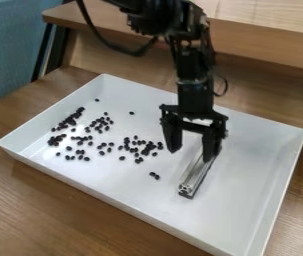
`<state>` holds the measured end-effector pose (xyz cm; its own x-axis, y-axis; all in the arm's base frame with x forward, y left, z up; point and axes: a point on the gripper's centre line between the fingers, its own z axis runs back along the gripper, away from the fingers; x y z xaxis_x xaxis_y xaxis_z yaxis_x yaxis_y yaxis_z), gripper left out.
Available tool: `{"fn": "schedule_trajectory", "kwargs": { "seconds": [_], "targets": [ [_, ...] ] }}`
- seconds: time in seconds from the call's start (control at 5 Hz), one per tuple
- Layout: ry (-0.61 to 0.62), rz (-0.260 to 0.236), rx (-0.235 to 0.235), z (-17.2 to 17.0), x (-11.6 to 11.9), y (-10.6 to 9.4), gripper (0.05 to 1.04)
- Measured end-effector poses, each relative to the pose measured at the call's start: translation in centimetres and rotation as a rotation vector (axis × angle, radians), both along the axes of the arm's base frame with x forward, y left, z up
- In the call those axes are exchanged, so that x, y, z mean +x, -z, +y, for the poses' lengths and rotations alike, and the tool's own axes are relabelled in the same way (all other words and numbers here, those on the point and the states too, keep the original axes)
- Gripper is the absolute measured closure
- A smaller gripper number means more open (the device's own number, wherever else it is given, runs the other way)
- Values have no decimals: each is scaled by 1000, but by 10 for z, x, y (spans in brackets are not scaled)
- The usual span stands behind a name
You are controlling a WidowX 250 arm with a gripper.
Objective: Sweep into pile
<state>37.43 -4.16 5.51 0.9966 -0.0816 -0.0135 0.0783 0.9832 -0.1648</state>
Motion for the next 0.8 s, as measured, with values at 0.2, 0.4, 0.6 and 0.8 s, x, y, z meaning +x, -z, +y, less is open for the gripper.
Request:
{"fn": "schedule_trajectory", "kwargs": {
  "seconds": [0.2, 0.4, 0.6, 0.8],
  "targets": [
    [-23, 9, 34, -9, 0, 9, 83],
    [-25, 10, 42, -15, 2, 18, 83],
    [-14, 10, 40, -23, 4, 25, 116],
    [-18, -40, 48, -21, 4, 27, 388]
  ]
}}
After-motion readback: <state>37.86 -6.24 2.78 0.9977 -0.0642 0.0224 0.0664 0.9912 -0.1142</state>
